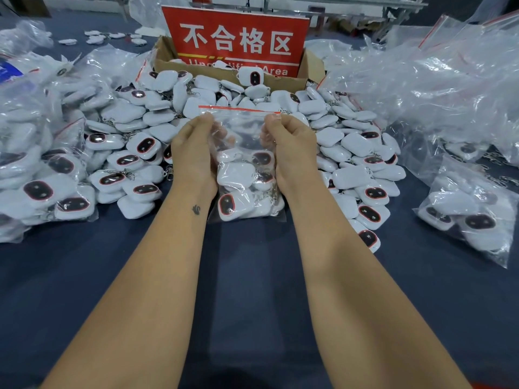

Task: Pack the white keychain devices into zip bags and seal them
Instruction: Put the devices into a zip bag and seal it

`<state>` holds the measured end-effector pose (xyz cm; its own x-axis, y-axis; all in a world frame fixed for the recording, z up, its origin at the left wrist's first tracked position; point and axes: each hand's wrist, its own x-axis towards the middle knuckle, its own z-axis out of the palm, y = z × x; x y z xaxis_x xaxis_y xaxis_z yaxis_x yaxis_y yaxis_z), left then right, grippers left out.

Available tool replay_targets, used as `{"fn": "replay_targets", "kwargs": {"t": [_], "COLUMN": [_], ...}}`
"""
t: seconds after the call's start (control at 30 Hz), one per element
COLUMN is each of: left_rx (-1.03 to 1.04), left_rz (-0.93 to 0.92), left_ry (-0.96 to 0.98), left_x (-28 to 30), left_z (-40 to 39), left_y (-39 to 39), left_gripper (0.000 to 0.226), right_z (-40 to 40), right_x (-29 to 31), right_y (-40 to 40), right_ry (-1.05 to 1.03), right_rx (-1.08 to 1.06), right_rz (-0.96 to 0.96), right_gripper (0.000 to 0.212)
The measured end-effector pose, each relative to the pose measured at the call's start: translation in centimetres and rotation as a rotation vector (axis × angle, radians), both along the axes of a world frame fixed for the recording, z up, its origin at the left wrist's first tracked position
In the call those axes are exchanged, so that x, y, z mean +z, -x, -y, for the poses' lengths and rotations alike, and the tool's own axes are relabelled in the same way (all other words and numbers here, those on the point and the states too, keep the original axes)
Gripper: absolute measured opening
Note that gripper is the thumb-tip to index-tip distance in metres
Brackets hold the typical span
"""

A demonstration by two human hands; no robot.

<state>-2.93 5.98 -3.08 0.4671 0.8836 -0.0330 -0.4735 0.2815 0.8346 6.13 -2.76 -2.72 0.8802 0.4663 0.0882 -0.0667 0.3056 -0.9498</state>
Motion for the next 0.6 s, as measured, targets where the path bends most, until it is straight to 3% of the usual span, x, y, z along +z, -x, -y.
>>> {"fn": "replay_targets", "kwargs": {"t": [0.3, 0.6], "left_rx": [0.052, -0.038], "left_rz": [0.003, -0.012], "left_ry": [0.017, 0.047], "left_x": [-0.07, -0.25], "left_z": [-0.23, -0.37], "left_y": [-0.12, -0.23], "left_gripper": [0.018, 0.008], "right_z": [0.15, 0.20], "right_x": [0.20, -0.04], "right_y": [0.38, 0.33], "right_ry": [0.060, 0.050], "right_rx": [0.037, 0.024], "right_rz": [0.036, 0.060], "right_gripper": [0.013, 0.016]}}
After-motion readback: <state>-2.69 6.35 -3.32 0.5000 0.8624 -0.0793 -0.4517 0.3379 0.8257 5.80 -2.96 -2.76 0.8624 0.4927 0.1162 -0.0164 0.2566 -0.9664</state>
